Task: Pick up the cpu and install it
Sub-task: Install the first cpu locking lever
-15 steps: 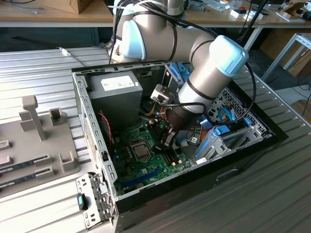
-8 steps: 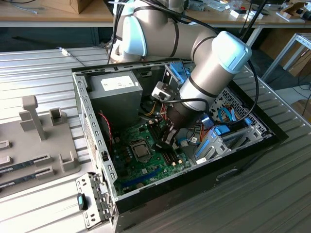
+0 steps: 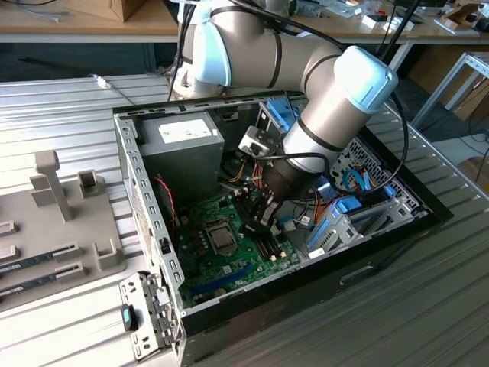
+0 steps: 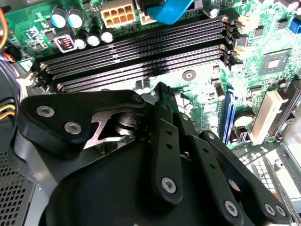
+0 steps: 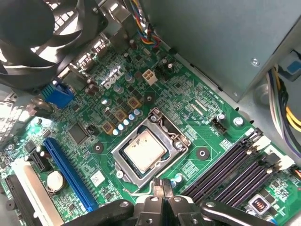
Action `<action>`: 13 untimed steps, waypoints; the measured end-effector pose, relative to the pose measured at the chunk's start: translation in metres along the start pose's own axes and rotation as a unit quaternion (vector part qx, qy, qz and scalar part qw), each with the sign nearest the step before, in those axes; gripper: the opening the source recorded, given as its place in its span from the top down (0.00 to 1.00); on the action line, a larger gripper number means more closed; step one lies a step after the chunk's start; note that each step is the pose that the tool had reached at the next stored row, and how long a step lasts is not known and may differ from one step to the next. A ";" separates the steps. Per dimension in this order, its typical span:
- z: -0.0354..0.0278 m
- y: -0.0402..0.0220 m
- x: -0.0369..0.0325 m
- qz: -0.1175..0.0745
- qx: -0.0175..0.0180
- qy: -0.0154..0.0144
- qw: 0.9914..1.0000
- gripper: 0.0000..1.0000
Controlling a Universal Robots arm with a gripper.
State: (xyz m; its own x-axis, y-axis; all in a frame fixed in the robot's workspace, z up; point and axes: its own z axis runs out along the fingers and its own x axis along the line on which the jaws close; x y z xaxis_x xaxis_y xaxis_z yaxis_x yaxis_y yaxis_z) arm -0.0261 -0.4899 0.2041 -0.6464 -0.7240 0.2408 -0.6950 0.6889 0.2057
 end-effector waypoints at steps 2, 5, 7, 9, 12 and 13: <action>-0.0030 0.0007 0.0008 0.000 0.000 0.000 1.000 0.89; -0.0173 0.0038 0.0043 0.000 0.000 0.000 1.000 0.89; -0.0236 0.0052 0.0059 0.000 0.000 0.000 1.000 0.89; -0.0288 0.0064 0.0071 0.000 0.000 0.000 1.000 0.89; -0.0345 0.0080 0.0080 0.000 0.000 0.000 1.000 0.89; -0.0349 0.0081 0.0080 0.000 0.000 0.000 1.000 0.89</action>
State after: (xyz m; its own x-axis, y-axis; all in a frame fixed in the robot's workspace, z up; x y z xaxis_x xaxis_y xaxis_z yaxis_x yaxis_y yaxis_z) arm -0.0259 -0.4890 0.2408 -0.6465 -0.7242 0.2401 -0.6950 0.6888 0.2063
